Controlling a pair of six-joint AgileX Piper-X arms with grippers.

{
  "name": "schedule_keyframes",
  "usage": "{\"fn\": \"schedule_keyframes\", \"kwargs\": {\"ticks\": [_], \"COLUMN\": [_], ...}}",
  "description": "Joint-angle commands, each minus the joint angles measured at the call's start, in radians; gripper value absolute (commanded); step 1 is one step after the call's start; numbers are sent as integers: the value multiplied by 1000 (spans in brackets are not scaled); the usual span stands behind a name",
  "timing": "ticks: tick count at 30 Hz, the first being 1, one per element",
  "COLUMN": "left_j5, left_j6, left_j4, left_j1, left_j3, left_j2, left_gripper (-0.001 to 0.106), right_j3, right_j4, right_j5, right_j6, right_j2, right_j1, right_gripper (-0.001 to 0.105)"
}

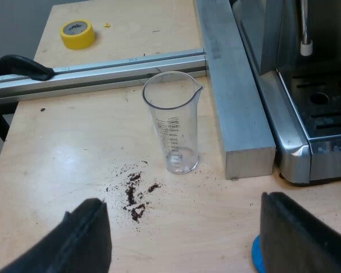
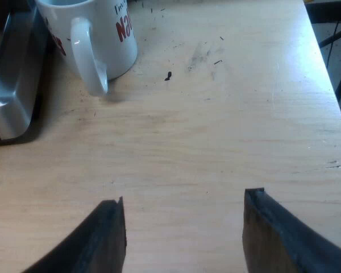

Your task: Place mug into machine

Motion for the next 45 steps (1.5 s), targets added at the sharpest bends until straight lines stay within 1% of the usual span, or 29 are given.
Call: {"fn": "schedule_keyframes", "kwargs": {"ticks": [1,3,6,8,9,11,12,13,15,17,18,20,21,23,27,28,29,31,32,33,38,45], "left_j5": [1,1,11,68,86,150,157,174,190,246,260,308,315,355,406,428,468,523,540,540,547,547], "left_j6": [-1,-1,-7,-17,-17,-19,-21,-21,-21,-21,-21,-21,-21,-21,-17,-16,-16,-16,-16,-16,-12,10], "left_j4": [-13,-13,-13,-13,-13,-16,-20,-29,-42,-78,-88,-105,-108,-126,-172,-186,-205,-234,-253,-257,-397,-549], "left_j1": [0,0,-2,-6,-8,-31,-40,-61,-85,-146,-160,-212,-226,-278,-342,-358,-374,-394,-404,-406,-457,-472], "left_j3": [-1,-1,-3,-16,-21,-44,-50,-62,-73,-87,-87,-87,-87,-87,-87,-81,-69,-44,-26,-22,94,216], "left_j2": [-138,-138,-138,-131,-127,-111,-107,-97,-84,-52,-44,-21,-16,4,32,41,53,67,74,75,82,84], "left_gripper": [59,59,65,71,71,71,71,71,71,71,71,71,71,71,71,71,71,71,71,71,71,71], "right_j3": [-8,-8,-17,-35,-40,-66,-71,-85,-106,-132,-138,-156,-159,-163,-163,-163,-163,-163,-163,-163,-163,-163], "right_j4": [-7,-7,-7,-7,-7,1,4,15,28,45,46,42,41,33,30,30,28,21,14,10,-19,-23], "right_j5": [10,20,20,20,20,14,10,0,-21,-61,-68,-105,-112,-155,-192,-191,-192,-192,-192,-192,-190,-189], "right_j6": [-5,-5,-5,-5,-5,-5,-5,-9,-19,-46,-52,-52,-52,-57,-57,-57,-57,-57,-57,-57,-49,-49], "right_j2": [-45,-45,-45,-40,-36,-9,-3,19,56,107,120,168,179,217,261,272,284,301,309,315,338,338], "right_j1": [-2,-2,-2,-2,-2,-2,-2,-2,-2,-2,-2,0,1,9,34,44,56,71,80,83,102,102], "right_gripper": [49,49,49,52,54,65,66,68,68,68,68,68,68,68,68,68,68,68,68,68,68,68]}}
